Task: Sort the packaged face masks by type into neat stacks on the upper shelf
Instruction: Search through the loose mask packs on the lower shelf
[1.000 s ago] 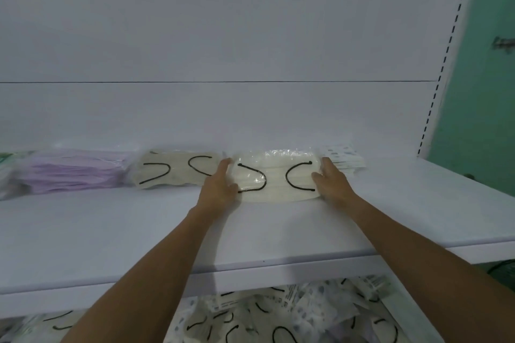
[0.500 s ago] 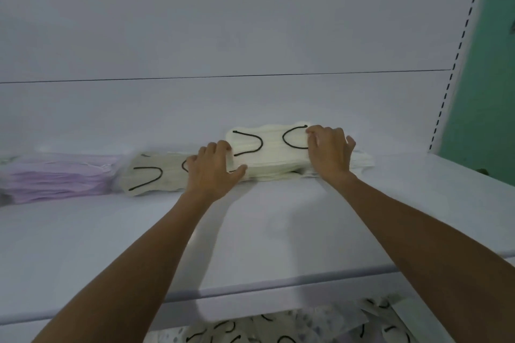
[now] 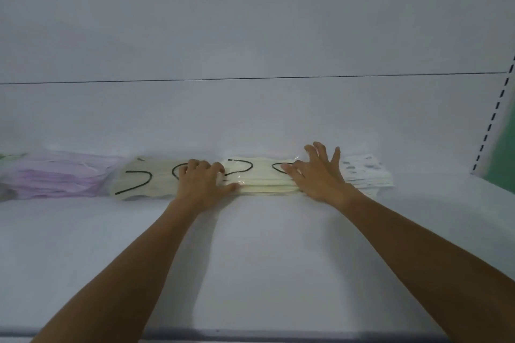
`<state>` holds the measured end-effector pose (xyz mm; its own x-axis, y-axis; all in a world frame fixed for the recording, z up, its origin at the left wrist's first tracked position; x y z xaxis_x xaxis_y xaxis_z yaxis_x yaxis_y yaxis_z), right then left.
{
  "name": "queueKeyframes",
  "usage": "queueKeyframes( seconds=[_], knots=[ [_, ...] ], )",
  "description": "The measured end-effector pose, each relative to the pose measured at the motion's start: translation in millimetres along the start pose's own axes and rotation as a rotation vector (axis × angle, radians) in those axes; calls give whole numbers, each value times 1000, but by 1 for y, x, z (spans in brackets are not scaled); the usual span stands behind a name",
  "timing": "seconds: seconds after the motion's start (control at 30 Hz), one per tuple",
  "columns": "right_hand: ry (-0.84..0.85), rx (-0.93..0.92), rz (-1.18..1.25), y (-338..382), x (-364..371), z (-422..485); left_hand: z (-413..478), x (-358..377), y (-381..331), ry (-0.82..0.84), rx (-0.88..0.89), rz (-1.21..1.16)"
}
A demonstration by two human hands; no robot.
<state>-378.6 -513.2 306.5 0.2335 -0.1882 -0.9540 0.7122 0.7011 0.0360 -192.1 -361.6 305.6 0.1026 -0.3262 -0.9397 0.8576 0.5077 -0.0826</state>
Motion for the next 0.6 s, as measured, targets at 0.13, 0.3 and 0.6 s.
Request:
queueKeyframes(
  seconds=[0.13, 0.3, 0.6],
  knots=[
    [61, -29, -154, 6, 7, 7, 2, -2, -10, 44, -32, 126],
    [-2, -14, -106, 8, -2, -1, -8, -13, -18, 15, -55, 142],
    [-407, -259, -114, 32, -30, -47, -60, -40, -17, -129, 4, 33]
  ],
)
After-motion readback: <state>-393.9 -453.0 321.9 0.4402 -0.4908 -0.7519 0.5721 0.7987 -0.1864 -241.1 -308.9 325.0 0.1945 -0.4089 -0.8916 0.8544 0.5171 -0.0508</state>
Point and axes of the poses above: each hand's wrist, its own z-axis towards the middle knuckle, its own x-axis out of the palm, y = z × x, the point moved 3 cm from there along z, towards the middle knuckle, and after that the axes turned 4 degrees about y, right-handed, at the moved point
